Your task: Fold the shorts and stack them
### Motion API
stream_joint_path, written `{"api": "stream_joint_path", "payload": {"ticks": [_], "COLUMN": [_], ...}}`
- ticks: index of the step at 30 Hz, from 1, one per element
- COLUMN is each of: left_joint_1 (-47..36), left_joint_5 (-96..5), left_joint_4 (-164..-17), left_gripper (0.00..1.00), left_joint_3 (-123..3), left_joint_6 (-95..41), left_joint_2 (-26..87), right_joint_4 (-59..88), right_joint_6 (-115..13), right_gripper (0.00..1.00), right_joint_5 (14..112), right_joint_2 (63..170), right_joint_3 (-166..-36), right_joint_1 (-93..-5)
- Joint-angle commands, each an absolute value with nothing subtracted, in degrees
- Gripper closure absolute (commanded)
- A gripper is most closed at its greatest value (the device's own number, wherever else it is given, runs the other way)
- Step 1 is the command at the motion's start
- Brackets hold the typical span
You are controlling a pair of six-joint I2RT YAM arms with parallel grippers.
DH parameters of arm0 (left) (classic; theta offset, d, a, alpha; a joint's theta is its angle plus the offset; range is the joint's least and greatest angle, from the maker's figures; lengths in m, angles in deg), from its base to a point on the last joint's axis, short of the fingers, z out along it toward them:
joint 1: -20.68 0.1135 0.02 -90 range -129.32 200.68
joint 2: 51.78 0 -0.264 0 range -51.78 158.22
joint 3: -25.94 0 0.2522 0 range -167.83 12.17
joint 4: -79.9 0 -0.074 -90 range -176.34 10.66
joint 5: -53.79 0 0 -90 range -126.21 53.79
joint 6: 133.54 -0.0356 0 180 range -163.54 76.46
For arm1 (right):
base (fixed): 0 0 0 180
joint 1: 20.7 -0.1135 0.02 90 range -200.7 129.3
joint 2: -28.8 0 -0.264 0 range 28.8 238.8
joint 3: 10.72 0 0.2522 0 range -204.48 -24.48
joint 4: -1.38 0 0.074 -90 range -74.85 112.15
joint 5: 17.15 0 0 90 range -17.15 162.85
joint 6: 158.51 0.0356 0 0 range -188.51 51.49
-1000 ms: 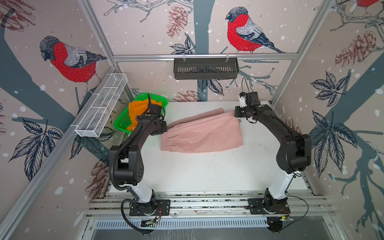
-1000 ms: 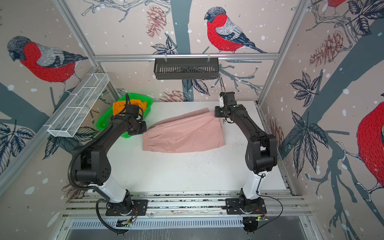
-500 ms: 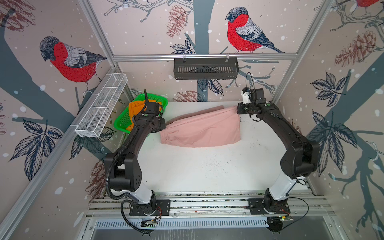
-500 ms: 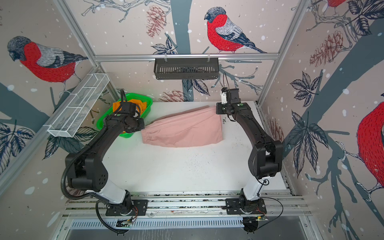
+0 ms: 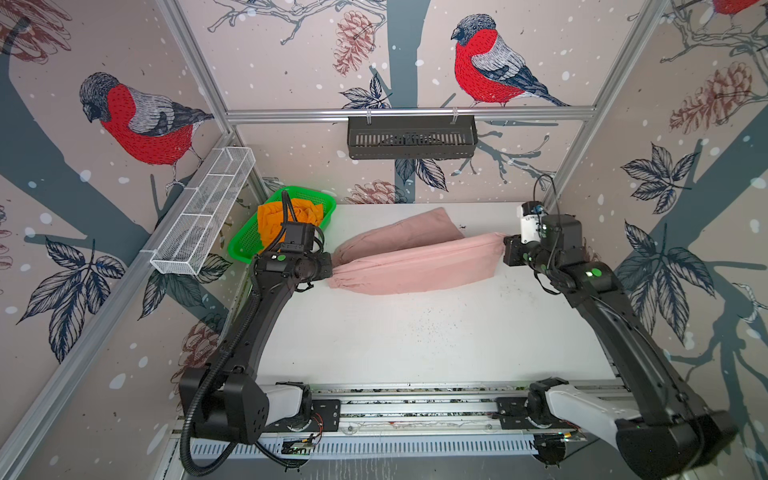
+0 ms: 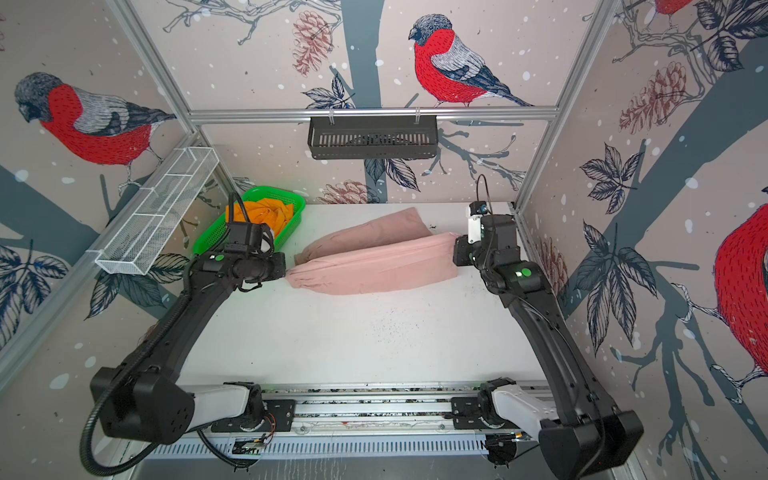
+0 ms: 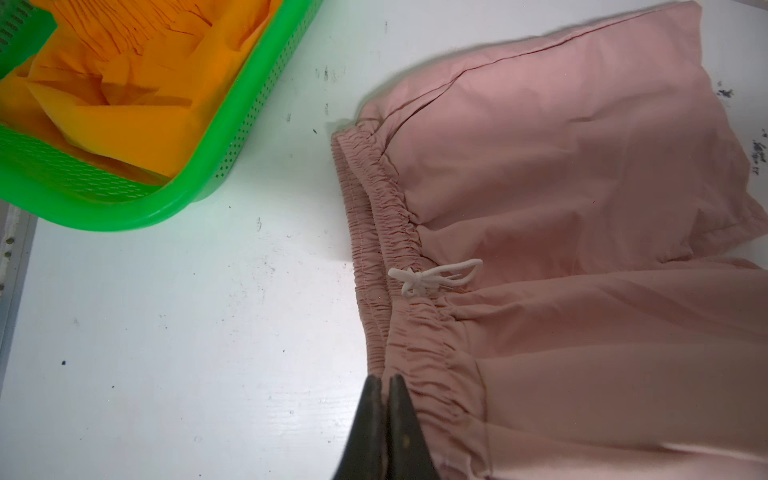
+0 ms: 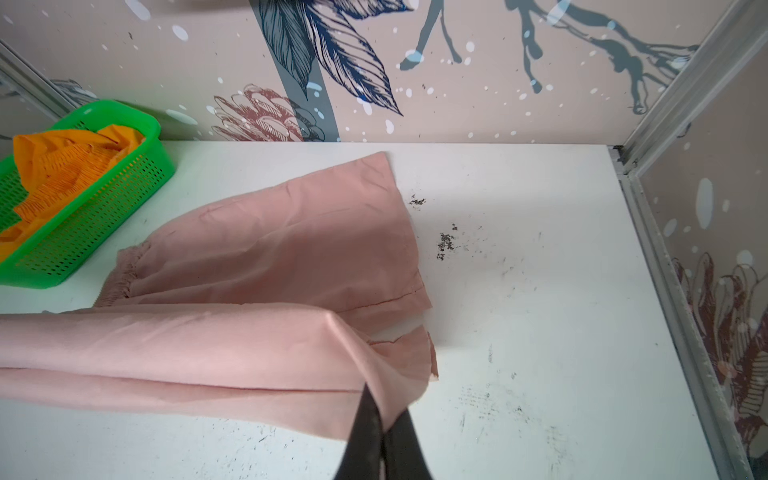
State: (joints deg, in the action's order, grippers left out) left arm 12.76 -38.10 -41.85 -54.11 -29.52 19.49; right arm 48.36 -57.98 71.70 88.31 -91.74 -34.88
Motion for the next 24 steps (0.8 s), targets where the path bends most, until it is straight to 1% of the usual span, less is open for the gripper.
{"api": "stream_joint_path", "payload": {"ticks": [1, 5, 9, 18, 24], "left_joint_1": [11.4, 10.9, 11.0, 11.5, 15.8], "left_joint_5": [-35.5, -35.0, -34.5, -31.7, -33.8], "left_joint_4": [-37.7, -35.7, -36.7, -38.6, -40.9], "left_gripper": [1.00, 1.00, 1.00, 1.00, 1.00], "left_joint_3": [-53.1, -52.1, -50.5, -51.4, -52.1], "left_joint_6": [-29.7, -29.0, -29.1, -28.1, -30.1], "left_joint_2": [16.1, 11.4, 9.5, 17.5, 25.6], "right_joint_4": [50.8, 54.3, 53.1, 45.9, 42.5], "right_joint_6": [-56.5, -56.8, -58.5, -62.9, -66.2], "right_gripper": [0.99, 0.99, 0.99, 0.99, 0.99], "right_joint_5": [79.2, 82.7, 83.3, 78.8, 74.7], "right_joint_2": [84.0, 81.7, 84.3, 102.0, 114.9], "right_joint_3": [-90.7, -92.8, -95.7, -103.3, -108.1], "right_joint_1": [-36.1, -38.3, -38.3, -37.5, -35.2]}}
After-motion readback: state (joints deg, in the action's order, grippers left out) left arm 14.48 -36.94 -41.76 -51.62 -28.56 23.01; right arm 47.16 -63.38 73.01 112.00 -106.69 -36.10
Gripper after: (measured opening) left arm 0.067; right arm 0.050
